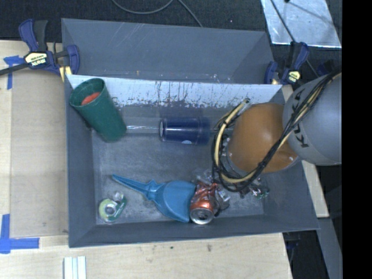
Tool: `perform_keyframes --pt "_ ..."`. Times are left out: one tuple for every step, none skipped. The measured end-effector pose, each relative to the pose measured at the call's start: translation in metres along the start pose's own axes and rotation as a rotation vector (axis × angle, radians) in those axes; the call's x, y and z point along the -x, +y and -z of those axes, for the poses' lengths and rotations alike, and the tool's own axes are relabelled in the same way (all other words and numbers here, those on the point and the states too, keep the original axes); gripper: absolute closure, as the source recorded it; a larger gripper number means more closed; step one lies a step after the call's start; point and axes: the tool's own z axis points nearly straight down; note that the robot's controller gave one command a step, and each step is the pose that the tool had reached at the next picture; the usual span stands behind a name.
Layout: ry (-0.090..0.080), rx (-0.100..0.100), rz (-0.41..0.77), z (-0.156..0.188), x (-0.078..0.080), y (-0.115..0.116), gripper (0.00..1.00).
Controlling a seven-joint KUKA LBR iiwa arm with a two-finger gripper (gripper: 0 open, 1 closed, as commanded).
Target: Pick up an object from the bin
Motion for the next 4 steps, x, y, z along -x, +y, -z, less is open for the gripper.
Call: perform_keyframes --pt "0.0 0.0 0.0 0.0 0.0 0.0 1.0" --pt "0.0 0.0 0.0 0.001 0.0 0.0 1.0" --pt "0.003 0.002 0.0 0.009 -0.001 0.001 1.0" --pt "0.008 0.005 0.0 0.029 -0.002 0.001 1.0"
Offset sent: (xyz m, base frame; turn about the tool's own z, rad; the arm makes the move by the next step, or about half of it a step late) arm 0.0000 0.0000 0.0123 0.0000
